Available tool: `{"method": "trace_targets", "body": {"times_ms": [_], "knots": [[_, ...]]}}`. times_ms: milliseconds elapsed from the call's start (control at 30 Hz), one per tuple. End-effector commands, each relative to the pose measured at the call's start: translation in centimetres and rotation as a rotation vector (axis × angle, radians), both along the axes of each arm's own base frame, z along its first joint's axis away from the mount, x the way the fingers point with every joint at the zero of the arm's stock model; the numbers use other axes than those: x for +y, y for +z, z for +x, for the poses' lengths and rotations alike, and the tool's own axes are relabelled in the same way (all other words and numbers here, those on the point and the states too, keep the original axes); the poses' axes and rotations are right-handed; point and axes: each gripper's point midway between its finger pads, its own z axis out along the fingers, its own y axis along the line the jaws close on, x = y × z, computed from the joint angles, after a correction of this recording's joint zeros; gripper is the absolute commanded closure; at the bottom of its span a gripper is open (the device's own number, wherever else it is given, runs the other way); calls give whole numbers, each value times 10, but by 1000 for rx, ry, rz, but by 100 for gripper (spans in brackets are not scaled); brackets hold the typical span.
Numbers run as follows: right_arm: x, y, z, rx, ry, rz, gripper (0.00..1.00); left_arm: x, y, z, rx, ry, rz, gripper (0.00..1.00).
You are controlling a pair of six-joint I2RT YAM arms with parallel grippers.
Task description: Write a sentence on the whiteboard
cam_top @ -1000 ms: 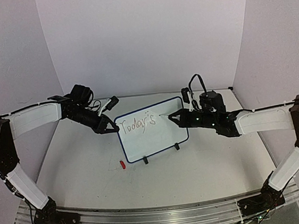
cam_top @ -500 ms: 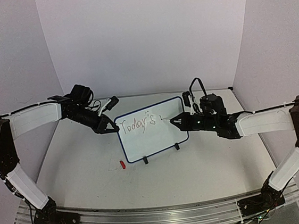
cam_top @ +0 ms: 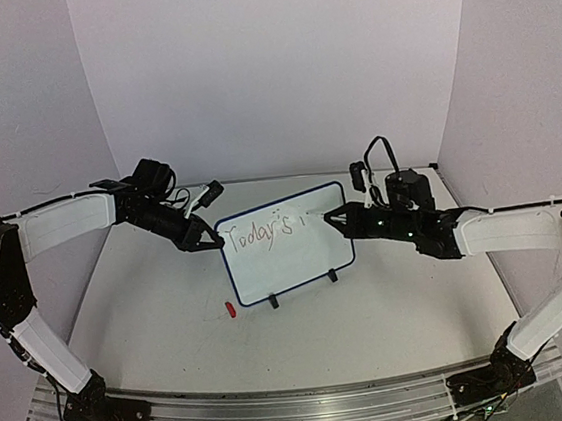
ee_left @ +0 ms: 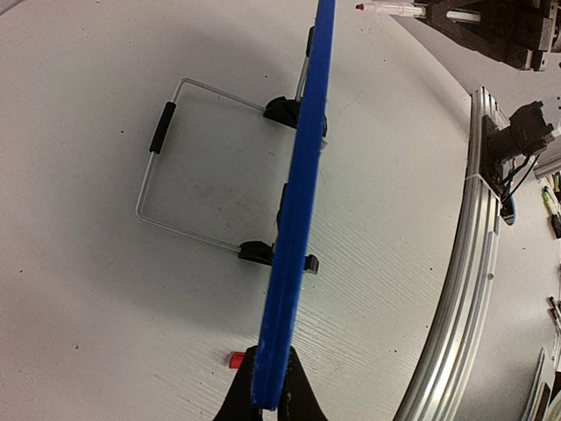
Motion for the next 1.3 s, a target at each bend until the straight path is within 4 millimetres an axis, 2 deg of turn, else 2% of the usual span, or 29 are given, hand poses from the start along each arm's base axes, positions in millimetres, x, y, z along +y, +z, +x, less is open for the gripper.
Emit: {"method": "trace_targets", "body": {"times_ms": [0, 333, 867, 1067, 1167, 1267], "knots": [[5, 16, 15, -48, -20, 9, 100, 6, -14, 11, -38, 21, 82, 100], [5, 11, 23, -56, -44, -6, 100, 6, -14, 11, -38, 20, 82, 100], [4, -34, 6, 50, -4, -29, 100, 5, -16, 12, -33, 18, 83, 100], [13, -51, -2, 96, 46, -30, 100, 5, -17, 12, -32, 18, 83, 100], [16, -46, -5, 92, 64, -17, 100, 5, -17, 12, -30, 19, 84, 100], [15, -24, -10, 57, 76, 25, 100, 5, -17, 11, -30, 19, 85, 100]]}}
